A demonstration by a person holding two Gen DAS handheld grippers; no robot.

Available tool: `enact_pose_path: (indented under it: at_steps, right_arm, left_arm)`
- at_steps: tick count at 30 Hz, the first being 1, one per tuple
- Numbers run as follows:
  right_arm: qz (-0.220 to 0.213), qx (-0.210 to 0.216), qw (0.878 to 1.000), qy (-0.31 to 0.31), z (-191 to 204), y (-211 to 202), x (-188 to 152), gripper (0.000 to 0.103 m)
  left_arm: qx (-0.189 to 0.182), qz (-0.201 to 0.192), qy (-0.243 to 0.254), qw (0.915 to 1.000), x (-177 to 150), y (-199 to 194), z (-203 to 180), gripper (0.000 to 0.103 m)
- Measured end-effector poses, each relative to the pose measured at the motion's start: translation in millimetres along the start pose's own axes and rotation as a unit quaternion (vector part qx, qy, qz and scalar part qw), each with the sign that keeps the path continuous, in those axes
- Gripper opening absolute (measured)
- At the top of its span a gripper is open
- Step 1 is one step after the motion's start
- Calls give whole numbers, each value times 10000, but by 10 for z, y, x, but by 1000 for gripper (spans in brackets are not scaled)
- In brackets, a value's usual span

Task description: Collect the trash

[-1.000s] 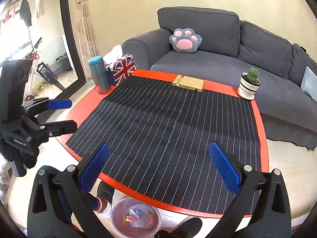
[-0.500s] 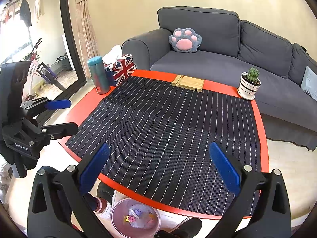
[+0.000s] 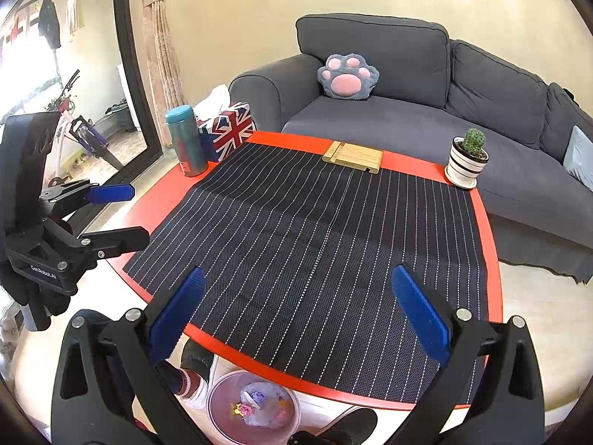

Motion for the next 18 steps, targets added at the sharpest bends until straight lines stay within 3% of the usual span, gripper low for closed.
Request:
enact_pose_path:
  at_steps: [18]
  right_arm:
    - [21,17,10000,8,1,16,-8,99]
  left_arm:
    - [-19,38,21,10000,-10,26,-32,97]
Point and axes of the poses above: each gripper's, at about its wrist camera, not at the fingertips, and y roughly the way its jaws point, z to its left, x to its top, the point moved 8 cm from there along y, roughly the way its jaws point, and after that the axes turned 6 degrees about -y, right-handed, at the moved point
